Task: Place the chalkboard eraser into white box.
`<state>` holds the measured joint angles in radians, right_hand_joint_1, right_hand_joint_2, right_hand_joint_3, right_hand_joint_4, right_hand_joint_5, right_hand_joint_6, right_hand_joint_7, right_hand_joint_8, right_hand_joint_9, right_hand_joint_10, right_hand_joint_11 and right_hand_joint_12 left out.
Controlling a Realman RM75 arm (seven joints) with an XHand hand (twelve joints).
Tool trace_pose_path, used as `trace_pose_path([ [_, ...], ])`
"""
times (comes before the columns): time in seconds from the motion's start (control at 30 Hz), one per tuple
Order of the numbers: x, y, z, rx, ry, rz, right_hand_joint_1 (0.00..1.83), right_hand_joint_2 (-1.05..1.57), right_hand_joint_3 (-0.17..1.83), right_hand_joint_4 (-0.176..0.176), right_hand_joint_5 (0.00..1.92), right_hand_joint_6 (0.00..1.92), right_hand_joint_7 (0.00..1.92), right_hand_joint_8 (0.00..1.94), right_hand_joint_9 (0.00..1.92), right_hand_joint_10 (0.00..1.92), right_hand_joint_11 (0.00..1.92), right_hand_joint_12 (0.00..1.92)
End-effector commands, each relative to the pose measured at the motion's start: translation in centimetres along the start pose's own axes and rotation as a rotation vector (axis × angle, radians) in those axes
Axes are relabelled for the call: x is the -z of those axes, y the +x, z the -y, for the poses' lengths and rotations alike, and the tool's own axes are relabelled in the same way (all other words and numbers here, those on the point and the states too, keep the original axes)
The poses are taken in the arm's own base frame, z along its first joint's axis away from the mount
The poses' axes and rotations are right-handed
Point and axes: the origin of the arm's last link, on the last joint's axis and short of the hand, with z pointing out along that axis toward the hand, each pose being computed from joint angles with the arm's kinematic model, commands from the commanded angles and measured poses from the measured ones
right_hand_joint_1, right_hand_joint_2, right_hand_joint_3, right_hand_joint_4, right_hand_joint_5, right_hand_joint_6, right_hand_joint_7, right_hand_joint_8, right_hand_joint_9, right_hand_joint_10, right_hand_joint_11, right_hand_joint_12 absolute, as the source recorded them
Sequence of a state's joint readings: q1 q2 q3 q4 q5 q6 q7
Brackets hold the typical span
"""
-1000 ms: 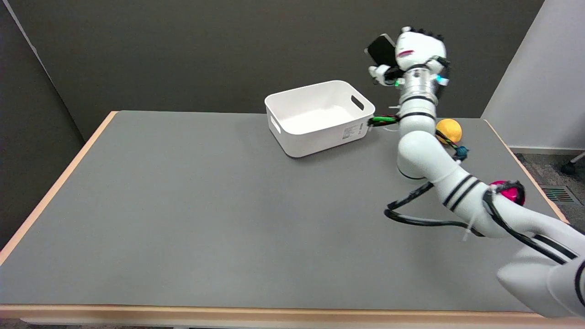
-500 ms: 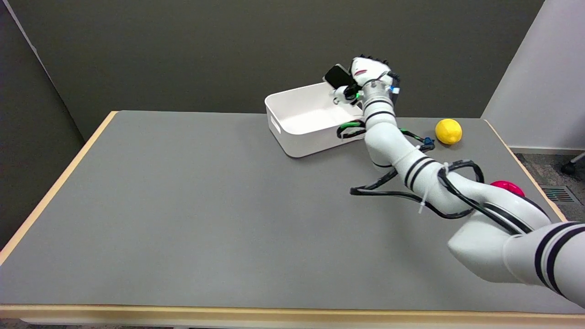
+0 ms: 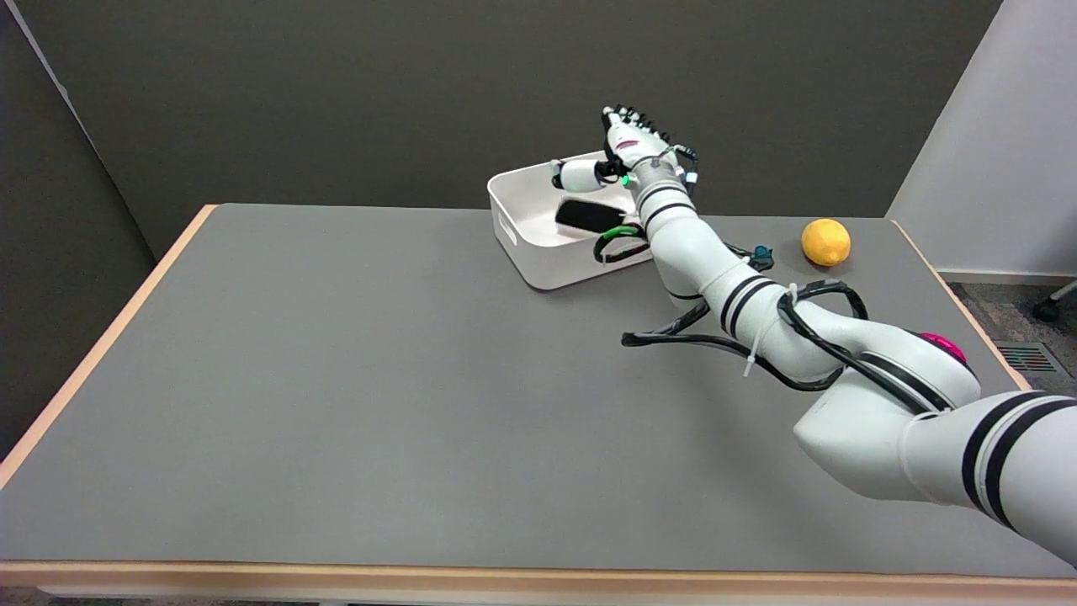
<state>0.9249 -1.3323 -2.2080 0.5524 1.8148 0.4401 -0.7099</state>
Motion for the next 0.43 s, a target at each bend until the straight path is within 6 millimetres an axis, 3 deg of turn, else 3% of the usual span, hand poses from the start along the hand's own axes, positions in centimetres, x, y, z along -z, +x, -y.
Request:
trace_pose_path([
  [0.03,0.3,1.4,2.2,-0.281,0.123,0.055,0.32,0.52,0.85,-0.041,0.01,0.09,0.0,0.0,0.0,0.0,0.0,0.86],
  [0.1,1.4,2.8,0.5,-0.358,0.095,-0.036,0.29,0.52,0.84,-0.025,0.0,0.08,0.0,0.0,0.0,0.0,0.0,0.92],
  [0.2,3.7,3.8,-2.9,-0.471,0.042,-0.156,0.28,0.61,0.71,-0.018,0.0,0.06,0.0,0.0,0.0,0.0,0.0,0.84],
  [0.27,5.3,5.0,-4.5,-0.552,0.043,-0.234,0.25,0.56,0.87,-0.013,0.0,0.12,0.0,0.01,0.0,0.15,0.0,0.81],
  [0.33,7.2,5.3,-7.0,-0.636,0.038,-0.296,0.24,0.61,0.86,-0.016,0.0,0.19,0.0,0.14,0.0,0.23,0.0,0.79],
  [0.4,10.0,5.5,-10.5,-0.733,0.045,-0.363,0.49,0.55,0.96,-0.031,0.1,0.02,0.1,0.0,0.03,0.2,0.0,0.7],
  [0.43,10.7,5.4,-11.2,-0.759,0.049,-0.375,0.49,0.55,0.97,-0.031,0.1,0.03,0.1,0.0,0.03,0.2,0.0,0.71],
])
